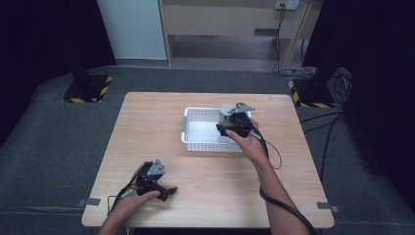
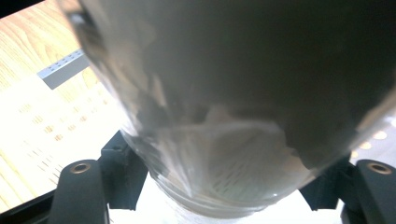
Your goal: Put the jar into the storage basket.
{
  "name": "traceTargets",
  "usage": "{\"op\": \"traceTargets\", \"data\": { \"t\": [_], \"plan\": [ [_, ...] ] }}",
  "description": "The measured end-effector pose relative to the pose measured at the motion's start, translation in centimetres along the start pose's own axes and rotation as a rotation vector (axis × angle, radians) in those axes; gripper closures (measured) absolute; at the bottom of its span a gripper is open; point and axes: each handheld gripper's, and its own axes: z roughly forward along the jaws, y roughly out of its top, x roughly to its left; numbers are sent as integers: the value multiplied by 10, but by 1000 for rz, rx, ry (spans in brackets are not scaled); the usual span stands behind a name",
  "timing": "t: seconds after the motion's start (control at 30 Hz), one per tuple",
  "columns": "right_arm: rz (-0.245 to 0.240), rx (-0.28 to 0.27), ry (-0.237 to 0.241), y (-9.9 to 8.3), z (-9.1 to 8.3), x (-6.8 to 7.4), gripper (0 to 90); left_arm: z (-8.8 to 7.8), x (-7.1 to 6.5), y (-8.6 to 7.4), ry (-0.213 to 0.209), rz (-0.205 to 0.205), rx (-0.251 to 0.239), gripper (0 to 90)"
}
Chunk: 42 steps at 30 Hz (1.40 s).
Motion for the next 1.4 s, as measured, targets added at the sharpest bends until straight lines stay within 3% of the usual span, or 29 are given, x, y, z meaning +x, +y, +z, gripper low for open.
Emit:
{"op": "traceTargets", "data": {
  "t": [0.4, 0.8, 1.4],
  "plan": [
    [-36, 17, 6, -1, -11, 1, 198, 0, 0, 0, 1, 0, 0, 0],
    [-41, 20, 13, -10, -30, -2, 98, 0, 0, 0, 1, -2, -1, 0],
    [-40, 17, 20, -16, -50, -4, 48, 0, 0, 0, 1, -2, -1, 0]
  ]
}}
